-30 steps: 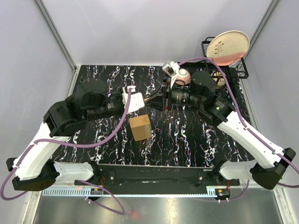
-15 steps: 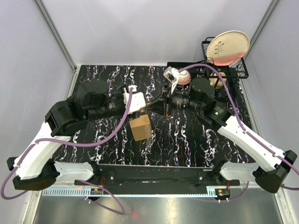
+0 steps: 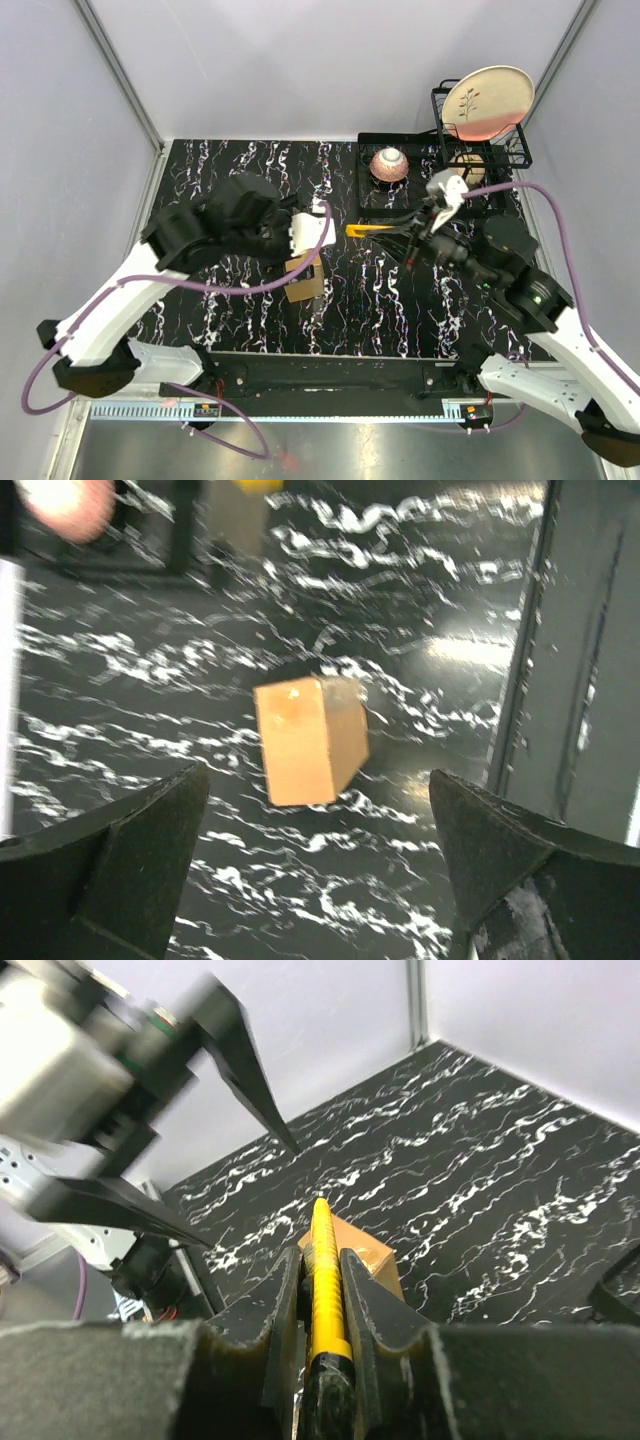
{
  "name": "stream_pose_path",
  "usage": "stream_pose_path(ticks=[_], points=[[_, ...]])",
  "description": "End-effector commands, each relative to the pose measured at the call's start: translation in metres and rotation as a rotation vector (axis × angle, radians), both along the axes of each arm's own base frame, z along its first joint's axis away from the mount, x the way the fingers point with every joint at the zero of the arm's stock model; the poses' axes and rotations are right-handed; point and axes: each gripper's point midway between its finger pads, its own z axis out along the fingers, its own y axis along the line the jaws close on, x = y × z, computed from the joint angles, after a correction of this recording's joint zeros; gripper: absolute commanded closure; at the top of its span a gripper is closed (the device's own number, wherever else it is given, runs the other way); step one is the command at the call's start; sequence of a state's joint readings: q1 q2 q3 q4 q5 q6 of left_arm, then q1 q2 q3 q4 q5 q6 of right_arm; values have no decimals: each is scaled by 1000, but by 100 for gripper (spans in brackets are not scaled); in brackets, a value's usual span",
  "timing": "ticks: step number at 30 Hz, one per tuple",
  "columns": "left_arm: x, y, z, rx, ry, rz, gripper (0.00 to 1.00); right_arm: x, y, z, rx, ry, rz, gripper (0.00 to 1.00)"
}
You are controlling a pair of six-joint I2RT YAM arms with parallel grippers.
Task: Unpack the express box
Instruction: Pick up the express box from the center of the board.
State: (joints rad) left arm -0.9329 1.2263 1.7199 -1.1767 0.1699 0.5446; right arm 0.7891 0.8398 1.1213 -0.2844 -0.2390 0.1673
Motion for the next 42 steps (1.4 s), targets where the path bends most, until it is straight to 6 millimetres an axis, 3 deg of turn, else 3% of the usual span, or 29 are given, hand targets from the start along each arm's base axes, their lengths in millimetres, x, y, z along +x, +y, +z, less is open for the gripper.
stream_pose_path(ticks=[1,5,12,16,29,42], points=[[-1,-3,-46,86,190,-55,1,4,-26,4,-6,-46,-113,100],[23,-2,-63,51,269,-4,1,-2,-29,5,6,-37,-106,100],[33,-2,-101,96,302,43,1,-6,-31,0,9,-33,-100,100],[40,-5,-112,119,325,77,1,-6,-30,-2,5,-27,-96,100],[62,1,-133,168,289,124,1,-12,-36,-3,21,-23,-100,100],[71,18,-157,191,311,122,1,-14,-42,-4,19,-17,-114,100]])
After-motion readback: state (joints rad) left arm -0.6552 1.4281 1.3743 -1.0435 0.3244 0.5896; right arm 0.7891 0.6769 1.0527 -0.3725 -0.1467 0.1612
